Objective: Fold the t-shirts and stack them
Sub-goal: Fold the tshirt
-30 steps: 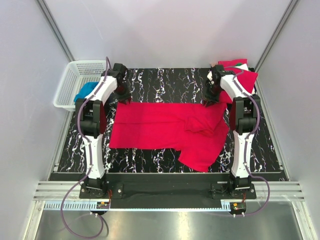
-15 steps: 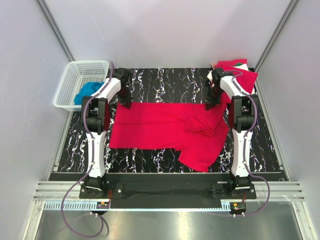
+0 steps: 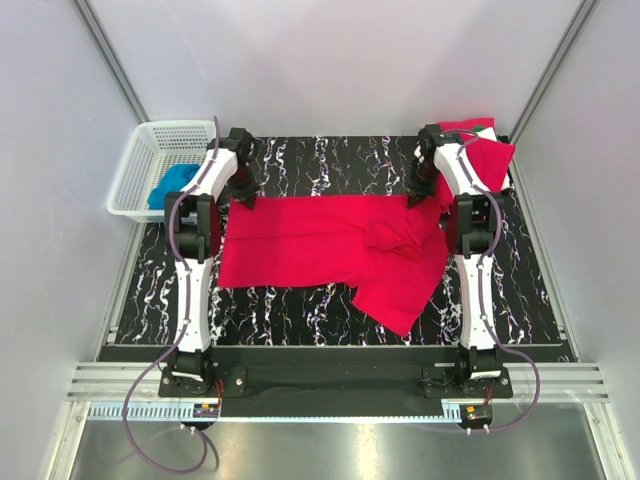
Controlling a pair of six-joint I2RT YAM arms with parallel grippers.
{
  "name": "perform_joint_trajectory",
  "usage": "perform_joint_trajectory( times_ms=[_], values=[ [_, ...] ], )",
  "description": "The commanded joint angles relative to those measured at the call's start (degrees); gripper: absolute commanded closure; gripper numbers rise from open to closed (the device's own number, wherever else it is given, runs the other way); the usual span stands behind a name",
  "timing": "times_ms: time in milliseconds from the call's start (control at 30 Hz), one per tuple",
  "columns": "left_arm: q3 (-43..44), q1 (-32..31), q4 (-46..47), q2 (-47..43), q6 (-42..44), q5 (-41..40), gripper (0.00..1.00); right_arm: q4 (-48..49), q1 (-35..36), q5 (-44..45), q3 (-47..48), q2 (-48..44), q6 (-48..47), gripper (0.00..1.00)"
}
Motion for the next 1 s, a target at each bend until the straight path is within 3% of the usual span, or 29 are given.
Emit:
perform_joint_trajectory(
  times_ms=[0, 67, 167, 200, 233, 367, 400, 667, 867, 967],
  values=[
    [5.2, 1.9, -2.8, 1.7, -0.1, -1.7, 1.0, -1.8, -0.1, 2.7, 6.7, 5.2, -0.1, 0.99],
    [5.9, 2.1, -2.9, 1.8, 0.0, -0.8, 1.0, -1.8, -0.2, 2.3, 7.1, 5.3, -0.1, 0.92],
    [5.2, 2.2, -2.5, 0.6, 0.9, 1.5, 0.86, -1.9, -0.1, 0.9, 6.1, 3.9, -1.0, 0.86],
    [4.6, 2.2, -1.9, 0.0, 1.3, 2.1, 0.84, -1.4, -0.1, 0.4, 5.7, 2.8, -1.4, 0.8],
    [2.4, 2.2, -1.3, -1.0, 1.6, 2.9, 0.78, -0.8, -0.1, -0.2, 3.7, -0.1, -1.5, 0.74],
    [-7.2, 2.2, 6.7, -12.0, 1.0, 7.4, 0.62, 4.2, -0.1, -4.4, -3.6, -11.3, -1.0, 0.65],
    [-8.8, 2.1, 7.4, -14.0, 0.3, 7.5, 0.61, 5.9, -0.1, -4.5, -4.9, -13.4, 0.1, 0.59],
    [-15.7, 1.0, 7.5, -25.6, 1.6, 12.4, 0.6, 3.4, -0.1, -8.4, -11.1, -28.6, -0.6, 0.57],
    [-30.6, -0.4, 7.6, -39.0, 1.0, 13.6, 0.6, 5.9, -0.1, -7.2, -29.6, -43.6, 1.8, 0.55],
    [-41.0, -0.6, 9.8, -47.2, -0.1, 13.1, 0.6, 10.8, 0.0, -10.4, -45.9, -52.8, 4.6, 0.55]
  ],
)
